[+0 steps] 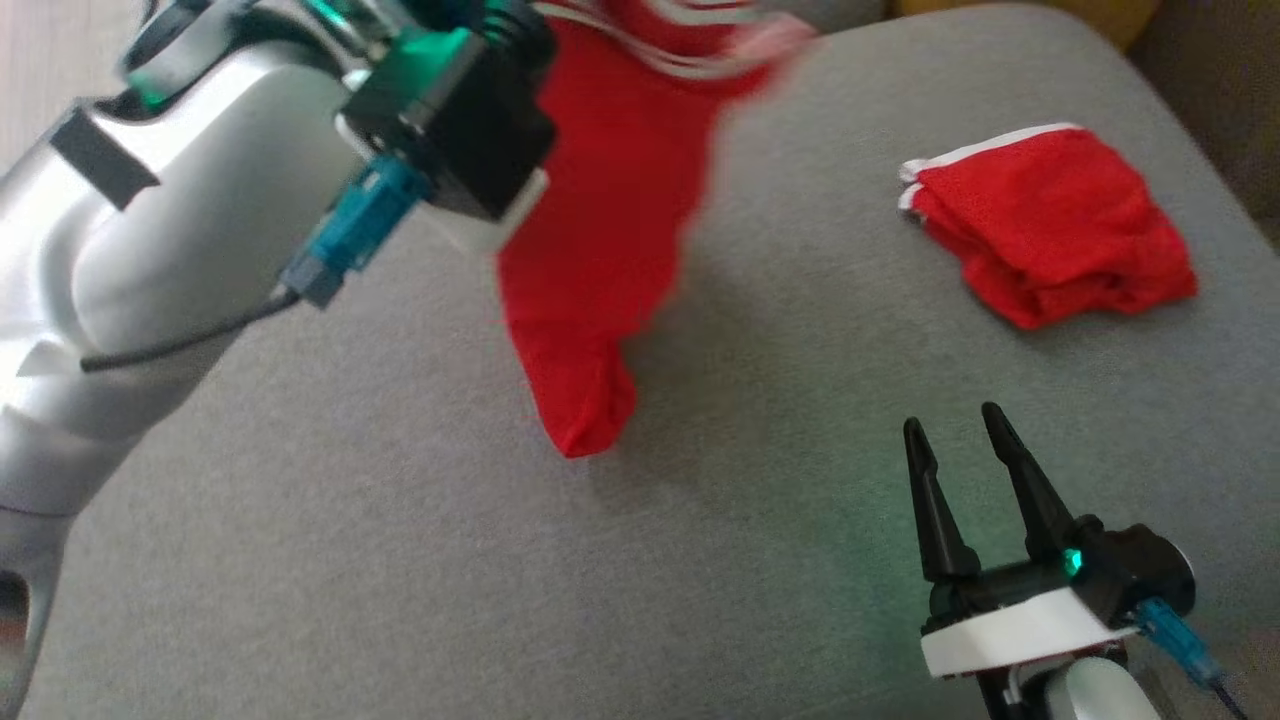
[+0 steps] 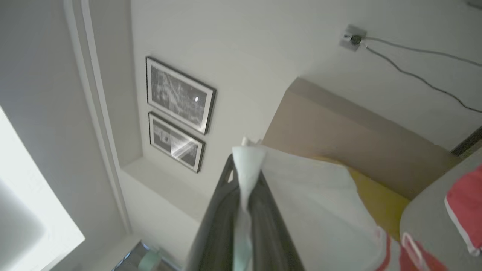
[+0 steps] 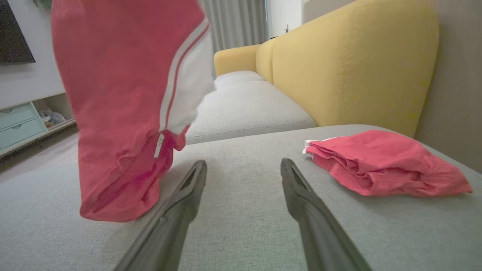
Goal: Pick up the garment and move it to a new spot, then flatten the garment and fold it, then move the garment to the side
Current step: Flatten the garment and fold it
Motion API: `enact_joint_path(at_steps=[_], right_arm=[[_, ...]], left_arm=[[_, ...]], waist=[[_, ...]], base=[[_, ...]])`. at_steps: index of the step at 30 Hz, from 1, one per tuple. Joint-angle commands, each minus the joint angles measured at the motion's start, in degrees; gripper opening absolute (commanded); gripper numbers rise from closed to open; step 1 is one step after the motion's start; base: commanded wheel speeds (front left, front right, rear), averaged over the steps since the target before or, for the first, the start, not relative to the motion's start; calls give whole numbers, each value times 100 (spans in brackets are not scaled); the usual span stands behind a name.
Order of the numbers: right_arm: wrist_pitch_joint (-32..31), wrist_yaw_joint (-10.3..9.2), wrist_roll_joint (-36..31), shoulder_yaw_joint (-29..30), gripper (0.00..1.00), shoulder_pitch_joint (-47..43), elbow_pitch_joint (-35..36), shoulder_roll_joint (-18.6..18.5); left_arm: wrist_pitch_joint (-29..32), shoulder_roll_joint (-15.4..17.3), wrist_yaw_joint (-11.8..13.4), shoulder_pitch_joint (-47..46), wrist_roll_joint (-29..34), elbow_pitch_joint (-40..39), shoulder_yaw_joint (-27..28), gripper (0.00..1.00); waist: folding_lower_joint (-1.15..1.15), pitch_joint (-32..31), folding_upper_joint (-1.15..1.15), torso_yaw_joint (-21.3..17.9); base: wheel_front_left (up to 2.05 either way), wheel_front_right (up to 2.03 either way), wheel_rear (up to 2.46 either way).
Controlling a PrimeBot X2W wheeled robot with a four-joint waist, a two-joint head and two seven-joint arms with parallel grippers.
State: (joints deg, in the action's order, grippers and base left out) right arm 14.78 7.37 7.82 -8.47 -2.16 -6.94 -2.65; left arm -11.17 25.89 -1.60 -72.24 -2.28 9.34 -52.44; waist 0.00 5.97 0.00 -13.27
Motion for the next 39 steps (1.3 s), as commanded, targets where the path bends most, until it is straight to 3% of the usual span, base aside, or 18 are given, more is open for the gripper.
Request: enact_joint_path(at_steps=[1,3,6,10,15,20,27,31,39], right_arm=[[22,12,46,-126,100,28,174,-32],[22,12,48,-110,100,-10,198,-29],[22,12,76,-79,100,-53,310,-27],[22,12,171,-101,100,-124,479,-55],[22,12,416,-89,100,-391,444,-394],[22,12,568,-238,100,-390,18,-737],[22,12,755,-1230,100,-34,-521,-1062],[22,12,868,-1680,100,206,-770,-1092],[22,12,1097,-1931,100,656,-1040,-962]], left_arm=[[4,143,-19,-264,-66,-252,254,0],[194,236,-42,-93,-184,-437,238,0],[720,645,-12,585,-505,-659,211,0],[1055,1367,392,1707,-909,-827,343,0],[862,1795,873,2509,-1283,-720,608,0],[566,1756,984,2606,-1598,-267,830,0],[293,1535,906,2380,-1698,356,884,0],[214,1393,846,2206,-1672,601,838,0],[161,1199,725,1994,-1627,868,704,0]], waist=[[0,-220,0,-192],[0,-262,0,-196],[0,-238,0,-145],[0,-24,0,85],[0,202,0,575],[0,338,0,915],[0,494,0,1087],[0,585,0,1144],[0,689,0,1228]], base=[[0,0,0],[0,0,0],[0,0,0],[0,0,0],[0,0,0],[0,0,0],[0,0,0],[0,0,0],[0,0,0]])
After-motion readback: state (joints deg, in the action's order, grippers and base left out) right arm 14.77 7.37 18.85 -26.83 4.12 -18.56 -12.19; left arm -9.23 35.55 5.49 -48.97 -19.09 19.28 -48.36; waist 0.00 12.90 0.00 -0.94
